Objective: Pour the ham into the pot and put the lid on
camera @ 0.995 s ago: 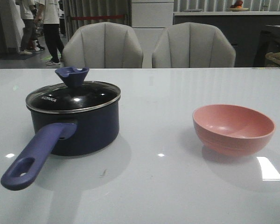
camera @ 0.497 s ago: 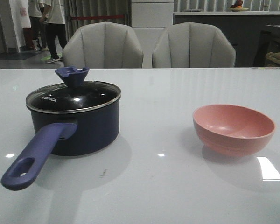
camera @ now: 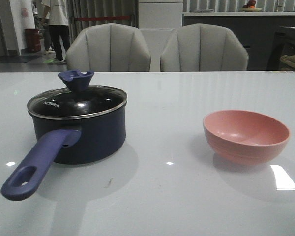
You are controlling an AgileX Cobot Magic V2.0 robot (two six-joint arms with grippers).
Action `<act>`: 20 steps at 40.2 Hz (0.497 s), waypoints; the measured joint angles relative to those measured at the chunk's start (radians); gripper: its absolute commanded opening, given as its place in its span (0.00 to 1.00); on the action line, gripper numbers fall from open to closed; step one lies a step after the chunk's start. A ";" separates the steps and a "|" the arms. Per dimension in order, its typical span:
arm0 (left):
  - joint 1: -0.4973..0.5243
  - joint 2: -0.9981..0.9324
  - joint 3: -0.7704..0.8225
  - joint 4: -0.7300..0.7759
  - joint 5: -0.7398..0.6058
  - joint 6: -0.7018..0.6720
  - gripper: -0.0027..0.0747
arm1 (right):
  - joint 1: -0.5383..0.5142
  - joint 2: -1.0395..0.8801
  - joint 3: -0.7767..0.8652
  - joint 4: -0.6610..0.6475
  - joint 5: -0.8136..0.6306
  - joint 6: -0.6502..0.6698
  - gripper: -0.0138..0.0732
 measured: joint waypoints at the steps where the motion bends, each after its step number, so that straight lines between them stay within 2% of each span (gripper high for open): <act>1: 0.000 0.000 0.000 0.000 0.000 0.000 0.18 | 0.000 0.000 0.000 0.000 0.000 0.000 0.32; 12: 0.000 0.000 0.000 0.000 0.000 0.000 0.18 | 0.000 0.000 0.008 -0.008 -0.005 0.000 0.32; 16: 0.000 0.000 0.000 0.000 0.000 0.000 0.18 | -0.008 0.000 0.035 -0.044 -0.022 0.005 0.32; 20: 0.000 0.000 0.000 0.000 0.000 0.000 0.18 | -0.059 0.000 0.063 -0.103 -0.030 0.049 0.32</act>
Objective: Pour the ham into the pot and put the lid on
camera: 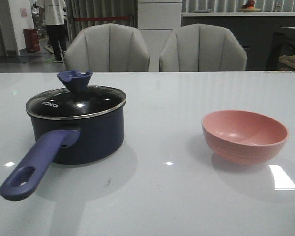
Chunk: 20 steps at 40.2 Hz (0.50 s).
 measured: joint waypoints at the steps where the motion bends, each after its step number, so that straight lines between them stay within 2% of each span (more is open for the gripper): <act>1: 0.000 0.000 0.000 0.000 0.000 0.000 0.18 | -0.018 -0.001 0.006 -0.023 -0.004 0.021 0.32; 9: 0.000 0.000 0.000 0.000 0.000 0.000 0.18 | -0.102 -0.045 0.060 -0.188 -0.042 0.145 0.32; 20: 0.000 0.000 0.000 0.000 0.000 0.000 0.18 | -0.107 -0.141 0.128 -0.221 -0.092 0.179 0.32</act>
